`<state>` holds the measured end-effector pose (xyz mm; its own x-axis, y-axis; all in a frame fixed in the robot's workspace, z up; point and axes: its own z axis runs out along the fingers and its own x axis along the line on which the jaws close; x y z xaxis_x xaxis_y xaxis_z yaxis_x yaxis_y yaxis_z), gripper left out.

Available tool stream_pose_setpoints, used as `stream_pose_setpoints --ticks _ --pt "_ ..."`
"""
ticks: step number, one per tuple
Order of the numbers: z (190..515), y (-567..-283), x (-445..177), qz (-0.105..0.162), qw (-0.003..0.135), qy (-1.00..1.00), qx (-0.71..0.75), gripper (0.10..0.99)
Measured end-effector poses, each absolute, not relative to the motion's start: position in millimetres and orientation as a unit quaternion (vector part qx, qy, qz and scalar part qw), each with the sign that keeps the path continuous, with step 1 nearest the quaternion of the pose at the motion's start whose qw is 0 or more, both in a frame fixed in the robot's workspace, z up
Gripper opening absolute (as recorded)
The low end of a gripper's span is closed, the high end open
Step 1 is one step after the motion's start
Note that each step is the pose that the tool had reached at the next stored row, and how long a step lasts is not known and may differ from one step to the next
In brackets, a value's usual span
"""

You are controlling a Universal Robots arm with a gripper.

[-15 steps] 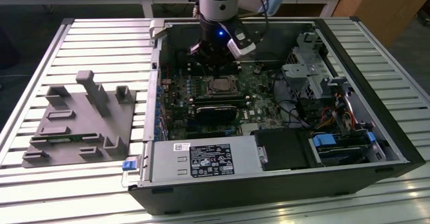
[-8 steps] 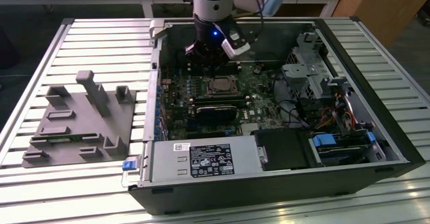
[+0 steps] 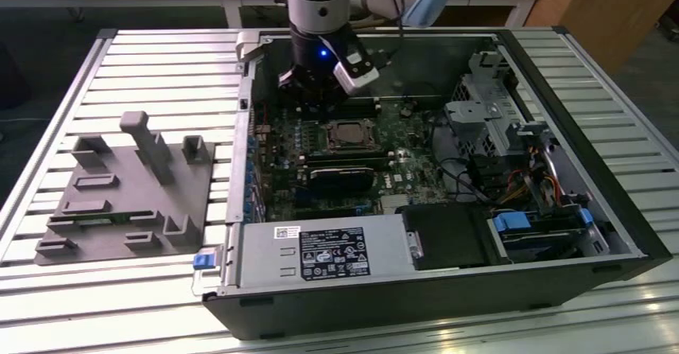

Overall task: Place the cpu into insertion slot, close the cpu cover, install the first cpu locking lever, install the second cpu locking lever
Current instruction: 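Install the first cpu locking lever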

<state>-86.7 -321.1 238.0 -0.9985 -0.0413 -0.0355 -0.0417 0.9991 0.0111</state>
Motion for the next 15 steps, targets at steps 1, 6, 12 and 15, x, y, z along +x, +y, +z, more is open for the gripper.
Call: stream_pose_setpoints --ticks 1,6,12,15 --pt "238.0 -321.1 -89.2 0.006 0.018 1.000 -0.021 0.106" --pt "238.0 -321.1 -98.4 0.006 0.019 1.000 -0.021 0.106" --pt "238.0 -321.1 -101.1 0.027 0.019 0.999 -0.020 0.106" --pt "238.0 -321.1 -103.8 0.045 0.019 0.999 -0.020 0.106"
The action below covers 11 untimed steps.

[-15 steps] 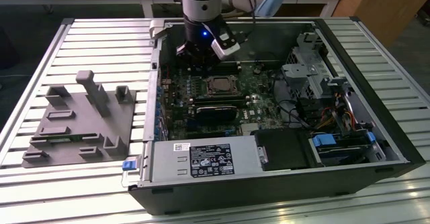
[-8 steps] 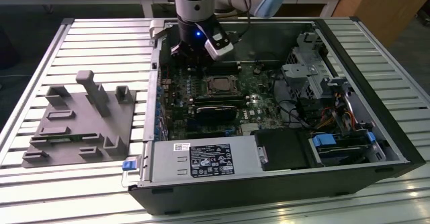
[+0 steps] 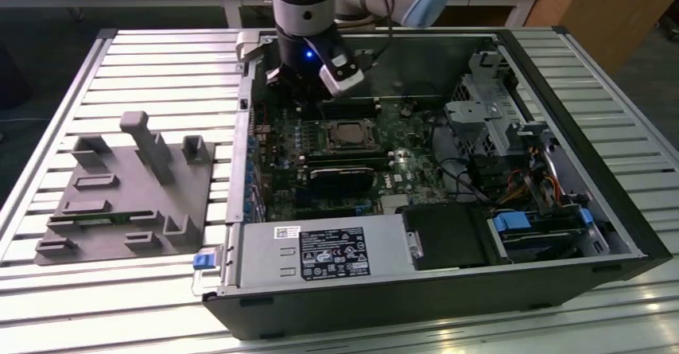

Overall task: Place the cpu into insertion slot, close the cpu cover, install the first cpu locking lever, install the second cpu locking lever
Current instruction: 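Install the first cpu locking lever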

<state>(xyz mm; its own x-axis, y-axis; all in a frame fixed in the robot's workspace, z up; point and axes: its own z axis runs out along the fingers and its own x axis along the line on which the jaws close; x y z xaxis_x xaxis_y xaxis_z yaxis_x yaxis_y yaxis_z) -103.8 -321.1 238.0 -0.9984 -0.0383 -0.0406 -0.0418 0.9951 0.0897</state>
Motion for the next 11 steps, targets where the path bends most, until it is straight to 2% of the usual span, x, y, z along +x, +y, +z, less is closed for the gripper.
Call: stream_pose_setpoints --ticks 3,11 --pt "238.0 -321.1 -105.3 0.060 0.020 0.998 -0.020 0.106" --pt "243.6 -321.1 -105.4 0.064 0.021 0.998 -0.020 0.106"
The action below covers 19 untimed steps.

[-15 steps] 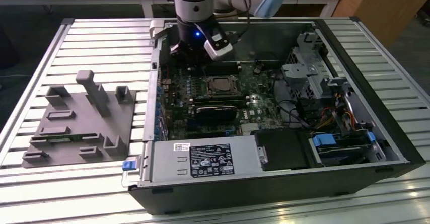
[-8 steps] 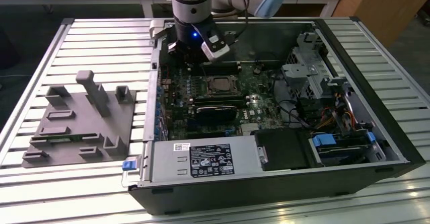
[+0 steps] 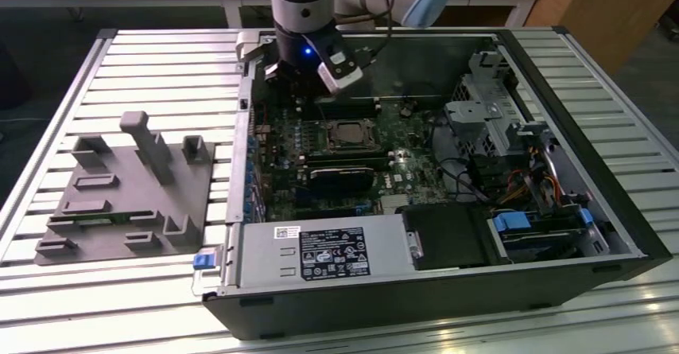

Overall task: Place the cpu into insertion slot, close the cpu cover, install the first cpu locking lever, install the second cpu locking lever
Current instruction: 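Install the first cpu locking lever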

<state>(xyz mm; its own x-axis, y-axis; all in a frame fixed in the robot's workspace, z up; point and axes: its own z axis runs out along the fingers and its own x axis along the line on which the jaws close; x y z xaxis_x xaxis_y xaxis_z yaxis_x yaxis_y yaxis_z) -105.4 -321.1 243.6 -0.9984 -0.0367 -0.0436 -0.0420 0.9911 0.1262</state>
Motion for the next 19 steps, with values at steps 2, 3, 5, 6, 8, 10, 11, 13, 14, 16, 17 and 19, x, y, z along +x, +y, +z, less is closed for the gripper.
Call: stream_pose_setpoints --ticks 2,3,5,6,8,10,11,13,14,16,17,19 --pt "244.0 -321.1 -105.9 0.068 0.021 0.997 -0.020 0.106" --pt "244.0 -321.1 -106.6 0.069 0.022 0.997 -0.020 0.106" --pt "244.0 -321.1 -108.2 0.076 0.022 0.997 -0.020 0.106" --pt "244.0 -321.1 -108.8 0.082 0.022 0.996 -0.019 0.106" --pt "244.0 -321.1 -109.8 0.095 0.023 0.995 -0.019 0.106" --pt "244.0 -321.2 -110.2 0.107 0.023 0.994 -0.019 0.106" --pt "244.0 -321.2 -110.4 0.113 0.023 0.993 -0.019 0.106" --pt "244.0 -321.2 -110.6 0.121 0.023 0.992 -0.019 0.106" --pt "244.0 -321.2 -110.5 0.121 0.023 0.992 -0.018 0.106" --pt "244.0 -321.2 -110.5 0.121 0.023 0.992 -0.018 0.106" --pt "244.0 -321.2 -110.4 0.121 0.023 0.992 -0.018 0.106" --pt "244.0 -321.3 -108.0 0.121 0.023 0.992 -0.019 0.106"
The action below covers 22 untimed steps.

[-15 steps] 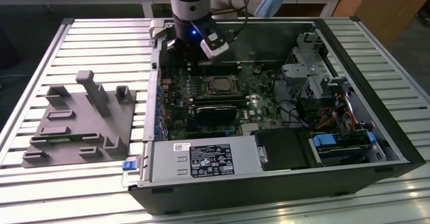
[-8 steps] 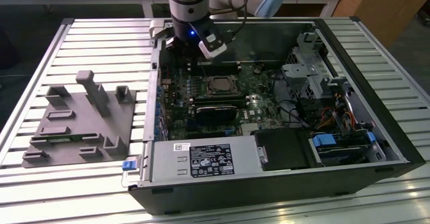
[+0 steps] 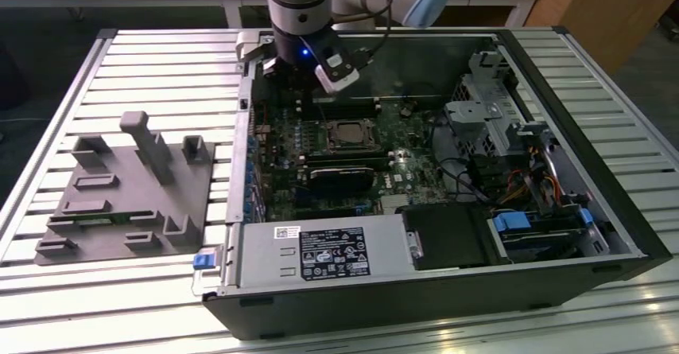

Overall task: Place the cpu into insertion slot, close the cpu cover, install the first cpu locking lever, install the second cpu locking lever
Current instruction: 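Install the first cpu locking lever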

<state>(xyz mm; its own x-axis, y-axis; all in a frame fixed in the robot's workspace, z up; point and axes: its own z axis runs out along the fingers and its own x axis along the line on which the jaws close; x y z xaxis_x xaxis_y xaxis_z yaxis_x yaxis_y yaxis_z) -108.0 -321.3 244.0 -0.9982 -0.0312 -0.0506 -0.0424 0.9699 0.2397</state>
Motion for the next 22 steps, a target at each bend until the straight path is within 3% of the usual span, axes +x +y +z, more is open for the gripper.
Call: stream_pose_setpoints --ticks 22 --pt "244.0 -321.2 -45.2 0.117 0.023 0.993 -0.013 0.106"
